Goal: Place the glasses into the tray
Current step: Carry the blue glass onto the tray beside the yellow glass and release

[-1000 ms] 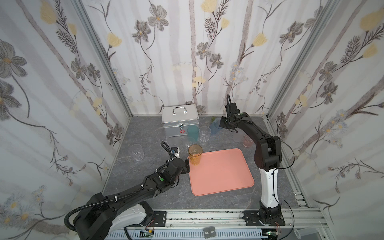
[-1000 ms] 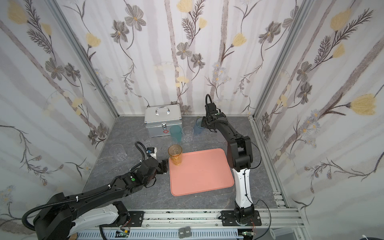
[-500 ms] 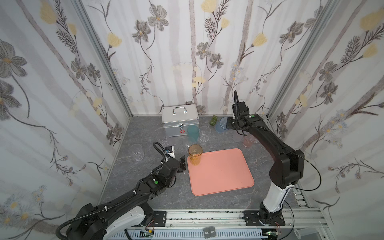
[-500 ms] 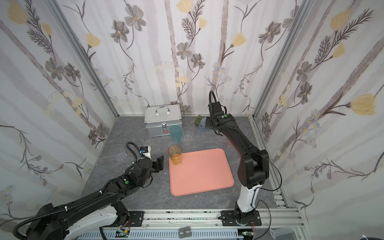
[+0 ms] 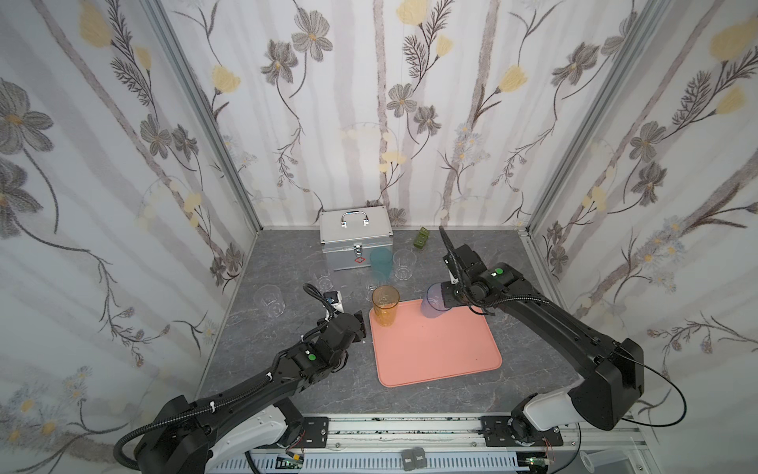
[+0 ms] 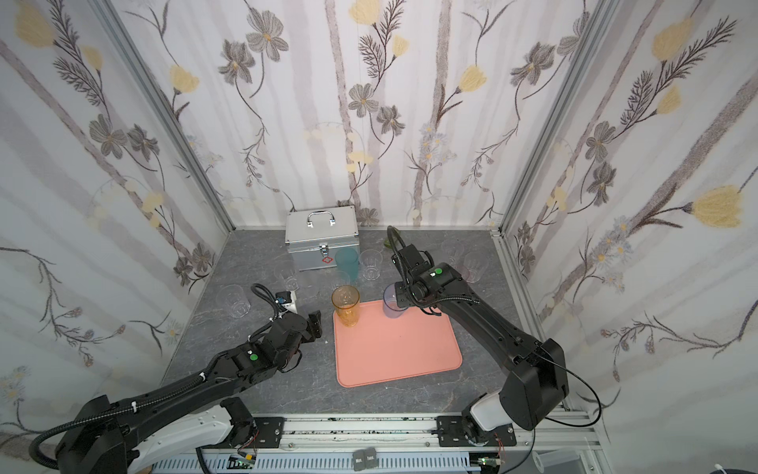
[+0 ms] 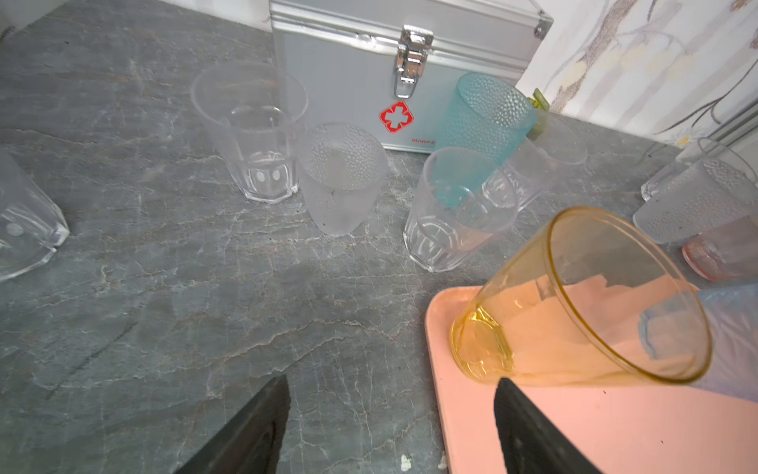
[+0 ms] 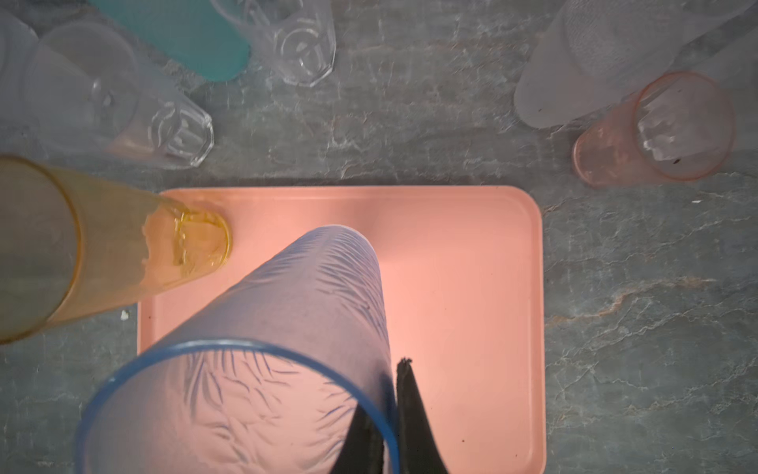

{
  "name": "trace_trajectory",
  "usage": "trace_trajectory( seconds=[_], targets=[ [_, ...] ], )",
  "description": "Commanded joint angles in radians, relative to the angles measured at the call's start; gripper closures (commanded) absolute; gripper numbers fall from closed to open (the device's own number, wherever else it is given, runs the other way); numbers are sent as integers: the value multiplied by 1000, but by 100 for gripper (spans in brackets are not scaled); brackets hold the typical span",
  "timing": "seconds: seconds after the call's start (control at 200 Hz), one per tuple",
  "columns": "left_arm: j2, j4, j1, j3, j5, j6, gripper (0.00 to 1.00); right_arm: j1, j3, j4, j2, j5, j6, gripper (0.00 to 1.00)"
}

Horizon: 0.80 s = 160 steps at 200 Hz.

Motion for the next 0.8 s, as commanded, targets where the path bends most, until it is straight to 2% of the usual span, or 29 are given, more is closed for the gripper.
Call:
trace_trajectory(
  seconds=[0.0, 0.14, 0.255, 0.535, 0.794],
  targets=[
    [17, -7, -23, -5, -21, -75, 19, 81, -15, -25, 1, -25, 62, 97],
    [16, -7, -31, -20, -28, -87, 18, 211, 17, -39, 63, -47, 90, 97],
    [-9, -7, -32, -31, -34, -85, 18, 270, 66, -48, 133, -52, 92, 97],
    [-36, -7, -33, -55, -37, -97, 18, 318, 193, -70, 268, -61, 68, 97],
    [-48, -4, -32, -66, -39, -97, 18, 318, 224, -79, 326, -39, 56, 95]
  ],
)
